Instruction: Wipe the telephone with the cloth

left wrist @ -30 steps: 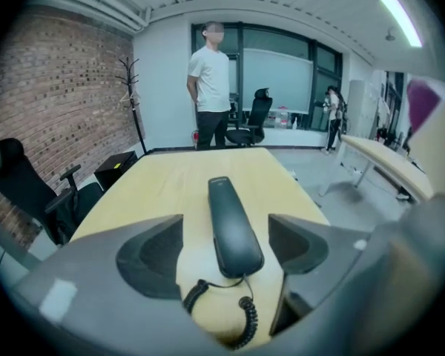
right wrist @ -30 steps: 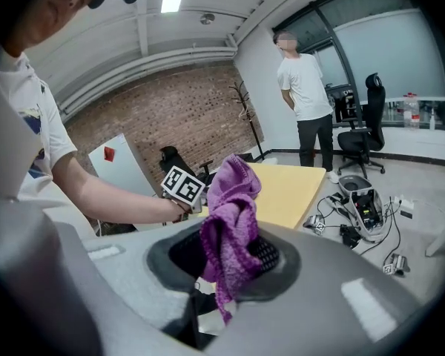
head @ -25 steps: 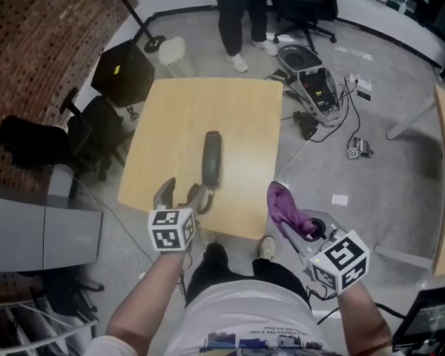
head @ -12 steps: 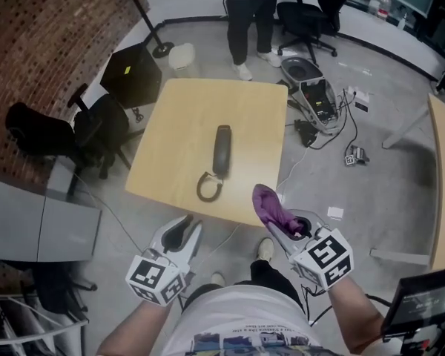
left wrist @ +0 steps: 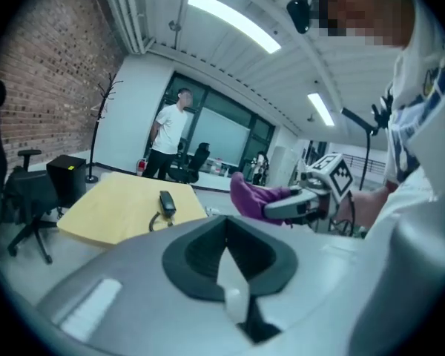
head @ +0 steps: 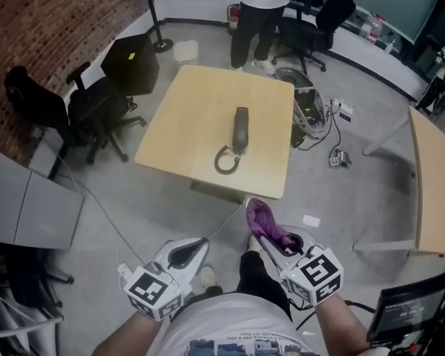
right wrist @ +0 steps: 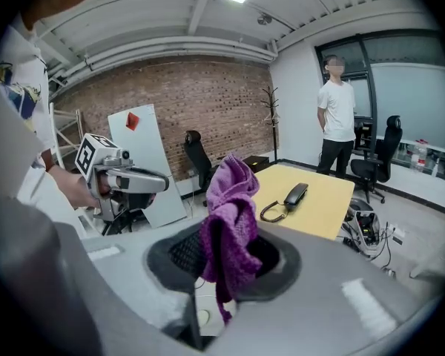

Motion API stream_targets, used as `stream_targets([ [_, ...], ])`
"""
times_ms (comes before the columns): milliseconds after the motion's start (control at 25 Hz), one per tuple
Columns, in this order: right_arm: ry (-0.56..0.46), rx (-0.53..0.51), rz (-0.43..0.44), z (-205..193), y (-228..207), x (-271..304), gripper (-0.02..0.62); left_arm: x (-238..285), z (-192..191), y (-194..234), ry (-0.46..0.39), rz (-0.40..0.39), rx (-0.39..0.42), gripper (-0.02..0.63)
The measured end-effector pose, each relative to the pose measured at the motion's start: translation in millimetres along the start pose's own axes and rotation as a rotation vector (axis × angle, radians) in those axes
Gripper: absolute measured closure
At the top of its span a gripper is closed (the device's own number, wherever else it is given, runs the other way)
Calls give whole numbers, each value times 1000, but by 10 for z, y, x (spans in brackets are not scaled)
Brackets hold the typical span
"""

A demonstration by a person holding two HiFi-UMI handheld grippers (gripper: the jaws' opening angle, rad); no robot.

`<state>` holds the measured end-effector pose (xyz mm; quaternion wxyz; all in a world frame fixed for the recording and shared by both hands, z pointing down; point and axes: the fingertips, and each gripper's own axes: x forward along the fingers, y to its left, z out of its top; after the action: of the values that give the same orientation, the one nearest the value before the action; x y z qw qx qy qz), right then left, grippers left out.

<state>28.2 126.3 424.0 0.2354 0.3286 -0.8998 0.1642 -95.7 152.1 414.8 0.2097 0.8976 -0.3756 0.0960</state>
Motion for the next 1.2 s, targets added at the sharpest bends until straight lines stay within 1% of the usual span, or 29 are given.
stream_targets([
  [120,10,19,-26,-99,292,-78,511,-214,-170,-149,24,-78,-12,603],
  [200,13,15,-36,-145,432,-145,511,-305,-222,-210,30,-105,-3,603],
  [360,-8,-24,-32,-132,579,-282,511,-404,-235,-232,19,-92,-8,603],
  [520,-30,-42,-15,-110,603,-458,511,-430,-264,-352,-8,-68,-65,603],
  [600,-36,-60,-9,-109,597,-544,511,-423,-284,-469,-10,-67,-83,603],
  [720,-57,-79,3,-125,586,-694,511,-361,-277,-703,-10,-76,-71,601],
  [880,-73,-83,24,-243,574,-920,511,-254,-210,-1050,-21,-77,-54,603],
  [1040,-87,-88,46,-320,613,-1194,511,-224,-167,-1402,-21,-75,-65,601],
  [1200,-73,-100,58,-473,649,-1275,511,-203,-283,-1532,3,-59,-74,603],
])
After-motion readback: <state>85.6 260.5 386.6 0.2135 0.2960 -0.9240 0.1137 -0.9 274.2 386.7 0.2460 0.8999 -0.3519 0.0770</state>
